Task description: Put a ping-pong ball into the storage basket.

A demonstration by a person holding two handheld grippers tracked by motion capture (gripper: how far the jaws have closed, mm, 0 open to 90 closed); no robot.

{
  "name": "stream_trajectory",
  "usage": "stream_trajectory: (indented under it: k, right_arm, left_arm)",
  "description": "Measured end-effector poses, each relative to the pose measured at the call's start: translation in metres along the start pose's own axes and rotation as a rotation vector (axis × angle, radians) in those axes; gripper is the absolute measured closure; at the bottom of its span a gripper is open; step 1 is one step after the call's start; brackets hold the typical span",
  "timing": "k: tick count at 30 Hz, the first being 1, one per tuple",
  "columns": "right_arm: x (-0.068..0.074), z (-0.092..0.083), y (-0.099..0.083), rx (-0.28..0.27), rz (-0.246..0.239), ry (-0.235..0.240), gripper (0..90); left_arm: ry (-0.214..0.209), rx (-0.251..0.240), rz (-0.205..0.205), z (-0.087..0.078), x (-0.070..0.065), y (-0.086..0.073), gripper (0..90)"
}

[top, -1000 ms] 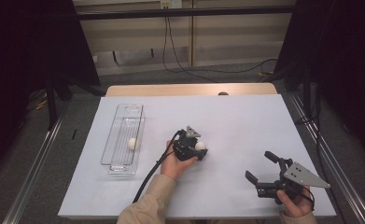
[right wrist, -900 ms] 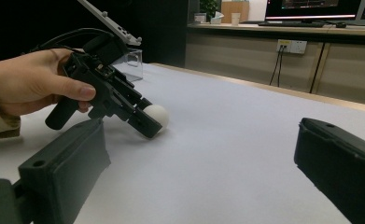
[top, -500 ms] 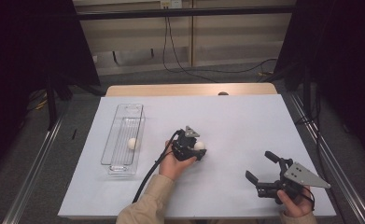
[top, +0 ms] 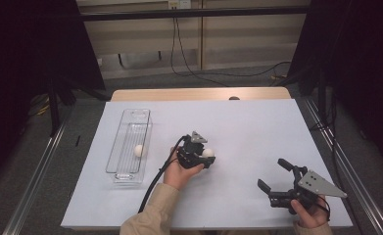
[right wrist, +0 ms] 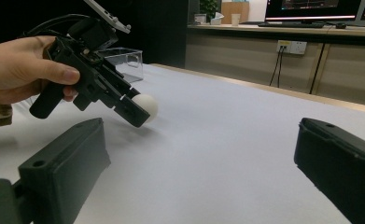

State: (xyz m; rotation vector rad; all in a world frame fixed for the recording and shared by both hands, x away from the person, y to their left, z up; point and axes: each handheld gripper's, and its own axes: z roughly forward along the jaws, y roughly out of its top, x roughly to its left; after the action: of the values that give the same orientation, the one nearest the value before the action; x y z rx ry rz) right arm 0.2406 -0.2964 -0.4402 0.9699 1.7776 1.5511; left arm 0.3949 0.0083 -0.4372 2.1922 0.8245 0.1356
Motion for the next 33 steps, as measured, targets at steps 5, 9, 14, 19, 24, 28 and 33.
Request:
stream_trajectory:
  k: [5, 9, 14, 19, 24, 28, 33]
  right_arm:
    - [0.000, 0.000, 0.000, 0.000, 0.001, -0.001, 1.7]
    - [0.000, 0.000, 0.000, 0.000, 0.001, 0.000, 1.7]
    - [0.000, 0.000, 0.000, 0.000, 0.001, 0.000, 1.7]
    - [0.001, 0.000, 0.000, 0.000, 0.000, 0.001, 1.7]
    - [0.001, 0.000, 0.000, -0.002, -0.003, 0.001, 1.7]
    - [0.001, 0.000, 0.001, -0.002, -0.003, 0.001, 1.7]
    - [0.001, 0.000, 0.001, -0.002, 0.000, 0.001, 1.7]
  left_arm:
    - [-0.001, -0.007, -0.002, -0.006, 0.000, 0.001, 50.9]
    - [-0.002, -0.005, -0.005, -0.009, 0.001, 0.001, 50.9]
    - [0.000, 0.001, 0.000, -0.013, 0.001, 0.001, 50.9]
    - [-0.004, -0.002, -0.005, -0.017, 0.000, 0.001, 50.9]
    - [-0.003, -0.006, -0.007, -0.022, 0.002, 0.001, 50.9]
    - [0.004, -0.007, -0.013, -0.026, 0.003, 0.001, 50.9]
    - [0.001, -0.015, -0.023, -0.031, 0.006, 0.001, 50.9]
